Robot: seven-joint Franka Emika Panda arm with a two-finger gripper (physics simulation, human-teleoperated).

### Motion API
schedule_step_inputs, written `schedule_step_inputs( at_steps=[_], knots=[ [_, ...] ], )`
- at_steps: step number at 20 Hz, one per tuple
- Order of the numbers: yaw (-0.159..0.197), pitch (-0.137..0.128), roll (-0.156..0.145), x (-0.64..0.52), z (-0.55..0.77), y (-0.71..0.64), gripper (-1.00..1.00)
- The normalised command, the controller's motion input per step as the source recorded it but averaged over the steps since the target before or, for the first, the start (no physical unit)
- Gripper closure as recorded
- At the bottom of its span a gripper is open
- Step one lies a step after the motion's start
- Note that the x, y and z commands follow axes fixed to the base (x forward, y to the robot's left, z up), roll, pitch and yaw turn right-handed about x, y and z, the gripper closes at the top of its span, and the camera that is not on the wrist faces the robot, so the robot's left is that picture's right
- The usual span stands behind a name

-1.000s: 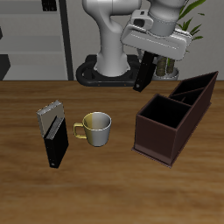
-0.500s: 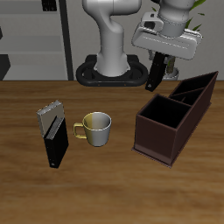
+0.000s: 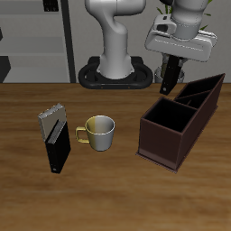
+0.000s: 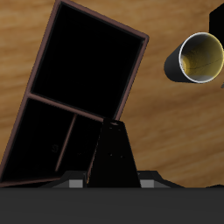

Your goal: Place the left black book into the left desk caddy's back compartment

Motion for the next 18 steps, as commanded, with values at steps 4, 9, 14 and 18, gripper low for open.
schedule_step_inputs(
  at_steps=[4, 9, 14, 18],
  knots=[
    [-0.033, 0.023, 0.051, 0.08, -0.05, 0.32, 1.0],
    [-0.016, 0.004, 0.067, 0.05, -0.01, 0.38, 1.0],
    [-0.027, 0.006, 0.035, 0.13, 0.01, 0.22, 1.0],
    [-0.018, 0.01, 0.015, 0.19, -0.02, 0.11, 1.0]
  ],
)
